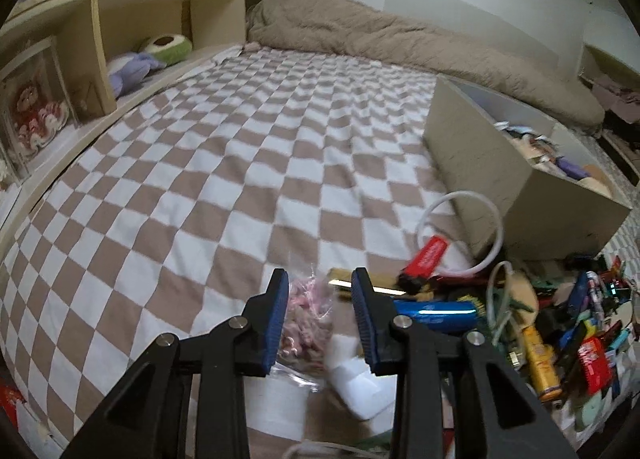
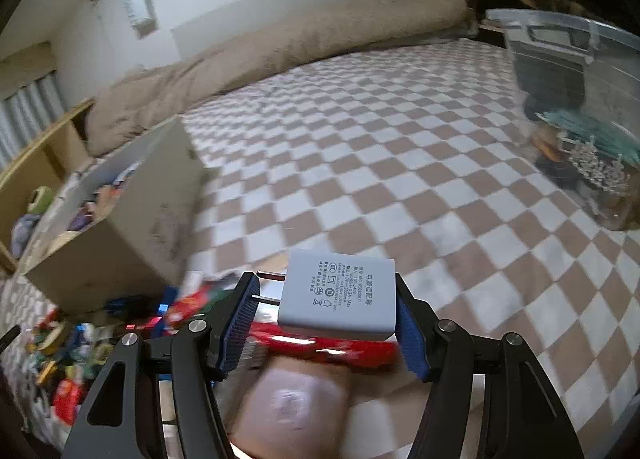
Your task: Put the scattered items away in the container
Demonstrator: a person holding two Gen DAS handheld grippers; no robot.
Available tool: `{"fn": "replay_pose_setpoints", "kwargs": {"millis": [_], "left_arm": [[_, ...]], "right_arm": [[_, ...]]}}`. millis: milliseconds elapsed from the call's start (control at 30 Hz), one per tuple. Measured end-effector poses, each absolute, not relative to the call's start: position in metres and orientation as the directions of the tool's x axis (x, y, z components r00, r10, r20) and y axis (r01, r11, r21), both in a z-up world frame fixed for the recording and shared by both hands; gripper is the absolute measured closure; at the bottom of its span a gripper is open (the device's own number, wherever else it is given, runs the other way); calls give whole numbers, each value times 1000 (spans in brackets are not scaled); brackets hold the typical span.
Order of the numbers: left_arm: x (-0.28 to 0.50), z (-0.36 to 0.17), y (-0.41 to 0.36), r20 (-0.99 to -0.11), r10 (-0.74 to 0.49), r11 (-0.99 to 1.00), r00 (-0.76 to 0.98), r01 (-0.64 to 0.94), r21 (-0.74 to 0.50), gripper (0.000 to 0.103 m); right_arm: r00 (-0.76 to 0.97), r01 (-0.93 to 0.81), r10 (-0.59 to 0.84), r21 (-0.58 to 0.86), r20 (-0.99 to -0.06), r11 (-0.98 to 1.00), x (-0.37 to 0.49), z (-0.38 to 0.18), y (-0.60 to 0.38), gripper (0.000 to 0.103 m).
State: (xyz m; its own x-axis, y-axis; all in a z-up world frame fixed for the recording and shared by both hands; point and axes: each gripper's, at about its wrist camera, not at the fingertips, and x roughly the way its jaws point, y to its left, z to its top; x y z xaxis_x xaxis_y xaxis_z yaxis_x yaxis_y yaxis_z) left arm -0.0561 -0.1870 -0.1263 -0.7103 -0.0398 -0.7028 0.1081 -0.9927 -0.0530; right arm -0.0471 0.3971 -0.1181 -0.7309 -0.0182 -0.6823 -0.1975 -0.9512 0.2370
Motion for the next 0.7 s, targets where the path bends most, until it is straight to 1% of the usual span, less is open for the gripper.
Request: {"fn": "replay_pose_setpoints", "kwargs": {"millis": [100, 400, 433, 467, 533, 600, 633, 700], "left_arm": [[-53, -119, -179, -681, -17, -995, -732, 82, -64, 70], [-48, -108, -161, -645, 64, -995, -762, -1, -98, 71], [-48, -107, -160, -641, 71, -995, -764, -7, -101, 76], [-47, -106, -160, -639, 80, -994, -765, -16, -105, 79], [-46, -105, -160, -636, 86, -994, -766, -23, -107, 79], [-46, -105, -162, -636, 50, -997, -770, -6, -72, 79], [-45, -104, -165, -633, 25, -999, -774, 11, -53, 78], [-46, -106, -175, -636, -13, -998, -772, 45, -35, 63]], "right_arm": [[-741, -153, -78, 282, -667, -947, -43, -115, 381, 39], [-736, -42, -191, 326, -650, -945, -43, -112, 331, 39], [-733, -32, -201, 328, -650, -944, -43, -112, 326, 39], [-730, -22, -210, 329, -650, -944, -44, -112, 321, 39], [-723, 0, -226, 328, -653, -945, -46, -111, 312, 39], [-719, 14, -235, 324, -654, -946, -46, -111, 305, 39], [-718, 20, -240, 326, -654, -945, -46, -110, 303, 39], [-717, 28, -249, 330, -651, -943, -48, -110, 300, 39]]}}
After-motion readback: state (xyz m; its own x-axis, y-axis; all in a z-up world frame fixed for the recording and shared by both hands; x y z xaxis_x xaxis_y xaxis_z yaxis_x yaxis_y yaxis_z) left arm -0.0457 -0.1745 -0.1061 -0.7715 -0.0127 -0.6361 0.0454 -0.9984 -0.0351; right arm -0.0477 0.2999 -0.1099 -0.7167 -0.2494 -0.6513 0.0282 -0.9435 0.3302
